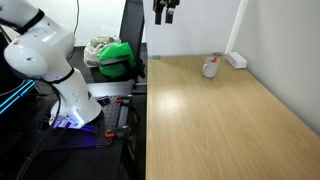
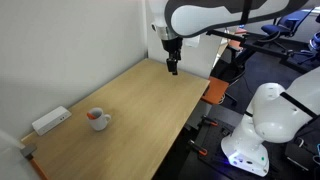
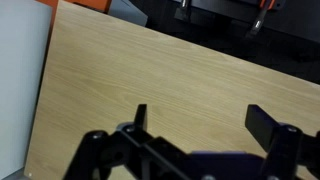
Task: Remove the marker from the mug cup
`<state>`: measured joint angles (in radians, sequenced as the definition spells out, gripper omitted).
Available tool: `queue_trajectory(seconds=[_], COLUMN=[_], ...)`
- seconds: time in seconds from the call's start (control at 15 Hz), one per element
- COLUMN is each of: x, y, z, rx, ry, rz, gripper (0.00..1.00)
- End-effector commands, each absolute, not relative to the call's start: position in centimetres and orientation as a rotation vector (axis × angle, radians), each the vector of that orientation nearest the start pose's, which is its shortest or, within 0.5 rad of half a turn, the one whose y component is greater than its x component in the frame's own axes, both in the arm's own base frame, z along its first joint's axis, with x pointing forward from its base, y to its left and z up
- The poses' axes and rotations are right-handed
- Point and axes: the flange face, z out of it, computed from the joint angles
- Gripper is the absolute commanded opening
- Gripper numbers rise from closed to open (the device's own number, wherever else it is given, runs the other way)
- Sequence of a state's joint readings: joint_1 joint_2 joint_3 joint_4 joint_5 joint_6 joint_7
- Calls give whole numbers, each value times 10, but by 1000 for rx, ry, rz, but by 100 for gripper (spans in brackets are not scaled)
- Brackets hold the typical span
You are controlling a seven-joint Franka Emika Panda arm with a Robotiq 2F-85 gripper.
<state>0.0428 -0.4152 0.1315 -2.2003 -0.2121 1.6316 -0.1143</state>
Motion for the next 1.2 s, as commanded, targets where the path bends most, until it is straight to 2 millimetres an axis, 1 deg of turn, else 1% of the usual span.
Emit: queue_trajectory(seconds=[0.0,0.47,0.67,0.87,1.13], x=[409,410,419,434,454], y=[57,58,65,74,84], z=[538,537,530,514,490], rx=[-3359,-3359,-3375,-3375,-3330], ry=[-512,-532,-623,-730,-822], rz=[260,248,124,-26,-229], gripper=[100,100,100,100,100])
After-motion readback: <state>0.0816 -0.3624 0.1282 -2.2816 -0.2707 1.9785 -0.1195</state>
